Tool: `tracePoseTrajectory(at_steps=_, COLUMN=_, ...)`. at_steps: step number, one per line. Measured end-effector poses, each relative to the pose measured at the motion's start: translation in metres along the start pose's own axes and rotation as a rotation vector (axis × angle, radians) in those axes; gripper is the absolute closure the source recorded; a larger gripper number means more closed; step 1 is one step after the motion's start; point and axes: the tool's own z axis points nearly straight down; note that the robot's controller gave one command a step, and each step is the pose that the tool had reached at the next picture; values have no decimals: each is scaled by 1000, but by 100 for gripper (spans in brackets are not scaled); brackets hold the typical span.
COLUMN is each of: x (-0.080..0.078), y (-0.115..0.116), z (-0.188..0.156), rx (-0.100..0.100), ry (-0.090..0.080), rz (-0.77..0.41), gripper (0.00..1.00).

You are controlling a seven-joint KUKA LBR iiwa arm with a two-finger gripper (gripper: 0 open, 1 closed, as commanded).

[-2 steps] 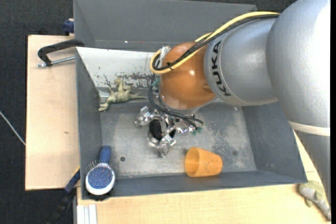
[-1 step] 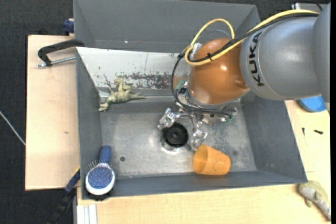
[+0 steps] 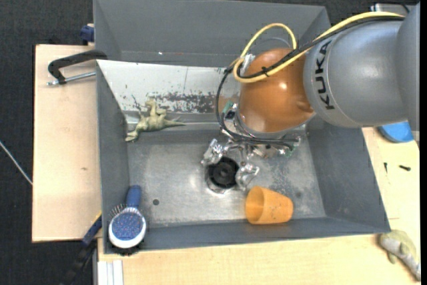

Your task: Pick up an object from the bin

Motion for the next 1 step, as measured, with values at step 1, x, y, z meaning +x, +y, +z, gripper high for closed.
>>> tracePoseTrajectory(at_steps=1, x=5, y=7, z=-129, rx=5, ry=-2, rz=-91, gripper=100)
